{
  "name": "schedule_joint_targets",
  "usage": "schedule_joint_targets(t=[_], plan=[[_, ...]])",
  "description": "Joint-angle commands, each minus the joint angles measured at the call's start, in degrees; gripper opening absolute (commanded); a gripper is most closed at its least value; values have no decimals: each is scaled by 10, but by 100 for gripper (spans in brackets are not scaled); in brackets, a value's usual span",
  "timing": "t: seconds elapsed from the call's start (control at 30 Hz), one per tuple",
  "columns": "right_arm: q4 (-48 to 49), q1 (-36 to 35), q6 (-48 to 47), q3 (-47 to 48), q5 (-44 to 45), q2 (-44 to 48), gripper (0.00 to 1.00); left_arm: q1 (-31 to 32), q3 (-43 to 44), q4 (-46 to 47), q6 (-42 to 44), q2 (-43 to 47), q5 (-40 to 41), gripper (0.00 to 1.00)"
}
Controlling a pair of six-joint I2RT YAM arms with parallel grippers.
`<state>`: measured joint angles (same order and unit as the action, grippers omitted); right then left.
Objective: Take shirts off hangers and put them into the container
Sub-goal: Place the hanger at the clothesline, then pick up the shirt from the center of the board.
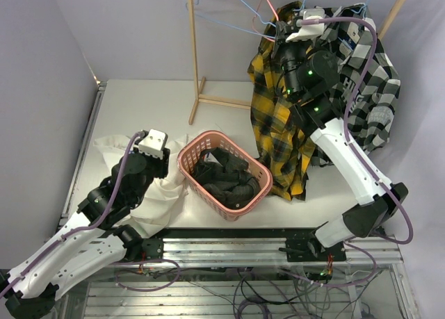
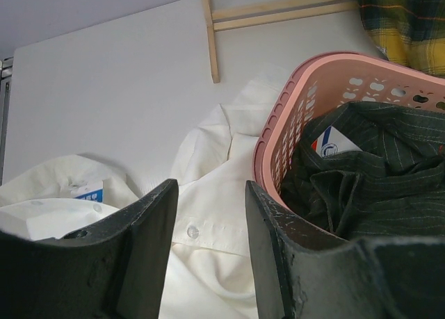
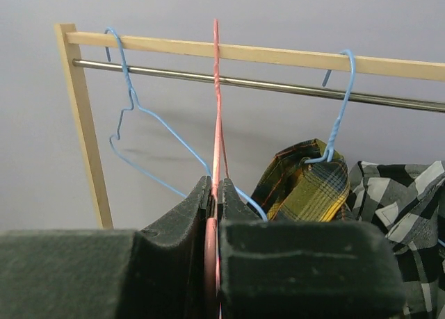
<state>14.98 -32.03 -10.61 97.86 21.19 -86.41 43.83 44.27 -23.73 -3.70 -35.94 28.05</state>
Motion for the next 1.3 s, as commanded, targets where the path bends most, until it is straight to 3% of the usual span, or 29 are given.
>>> schedule_joint_targets(t=[0.0,0.23,0.37,0.43,0.5,0.8,0.97,1.1,1.27], plan=[[18,11,13,-18,-5,14,0,0,-5,19,-5,1,2,54],[18,17,23,-76,4,44,0,0,-5,20,-5,-6,-2,55],[24,17,38,-106,23,63,34,-1,-4,19,-6,-8,-5,54],[14,18,54,-110,24,73,47,-1,-4,19,-6,-9,-5,54],[0,17,72,-117,25,86,54,-1,-4,17,-7,-7,-5,54],[-30,17,172,-264,8,221,55,-2,-3,13,-13,-8,20,59],[-116,17,237,-315,-123,270,55,-2,2,4,-21,-16,50,63],[-181,15,269,-348,-237,271,49,-4,4,-5,-28,-31,54,79],[-209,-4,283,-423,-268,309,46,-23,32,-49,-52,-97,67,86]])
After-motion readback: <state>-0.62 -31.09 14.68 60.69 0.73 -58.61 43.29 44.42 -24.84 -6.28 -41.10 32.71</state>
